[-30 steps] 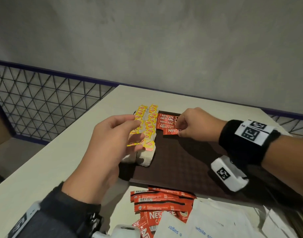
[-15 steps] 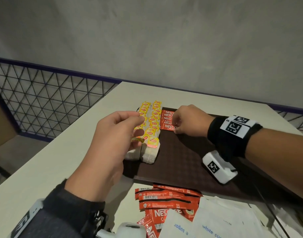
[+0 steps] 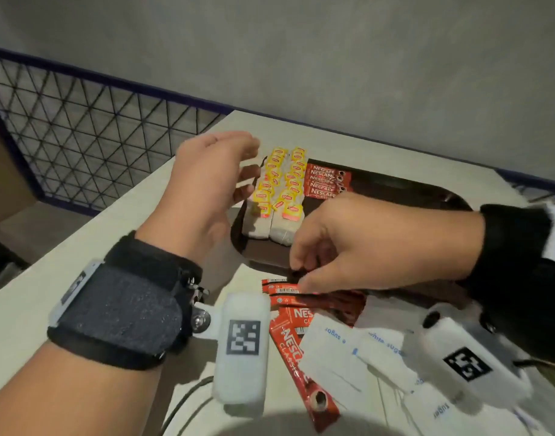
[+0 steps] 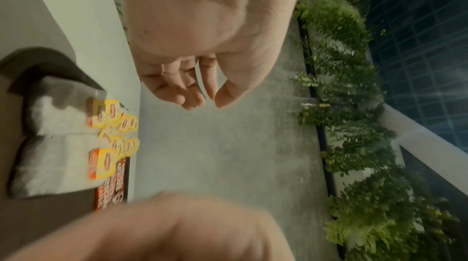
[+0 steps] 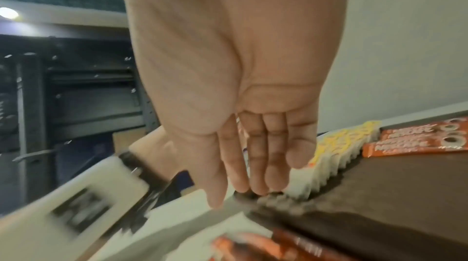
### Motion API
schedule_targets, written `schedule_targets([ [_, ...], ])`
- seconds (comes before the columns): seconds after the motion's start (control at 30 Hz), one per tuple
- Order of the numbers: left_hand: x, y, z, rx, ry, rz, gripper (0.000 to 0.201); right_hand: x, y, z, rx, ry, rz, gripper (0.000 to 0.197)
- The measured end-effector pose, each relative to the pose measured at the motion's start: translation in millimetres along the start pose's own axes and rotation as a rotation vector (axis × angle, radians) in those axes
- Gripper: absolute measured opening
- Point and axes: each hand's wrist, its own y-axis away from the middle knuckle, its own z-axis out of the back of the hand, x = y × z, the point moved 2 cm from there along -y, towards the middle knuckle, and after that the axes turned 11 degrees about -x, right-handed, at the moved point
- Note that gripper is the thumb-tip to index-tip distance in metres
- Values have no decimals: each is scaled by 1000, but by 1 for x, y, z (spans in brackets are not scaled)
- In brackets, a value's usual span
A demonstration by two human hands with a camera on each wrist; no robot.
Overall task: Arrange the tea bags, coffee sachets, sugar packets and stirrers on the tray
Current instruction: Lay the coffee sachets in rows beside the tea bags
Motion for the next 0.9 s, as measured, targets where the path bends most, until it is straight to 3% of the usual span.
schedule_targets([
  [0.1, -5, -7, 10, -39, 23, -11, 9, 18, 8, -19, 51, 234, 53, 33],
  [0.4, -7, -8, 17, -17, 66, 12, 13, 53, 15, -38, 194, 263, -166, 59],
  [0.47, -5, -9, 17, -6, 71, 23, 16, 57, 13, -39, 220, 279, -162, 55],
  [0.7, -5, -13, 19, -5, 99, 55, 9, 59, -6, -46, 121, 144, -92, 8],
  [0.9, -11, -18, 24, -29, 143, 57, 5, 56, -17, -54, 54, 144, -57, 20],
])
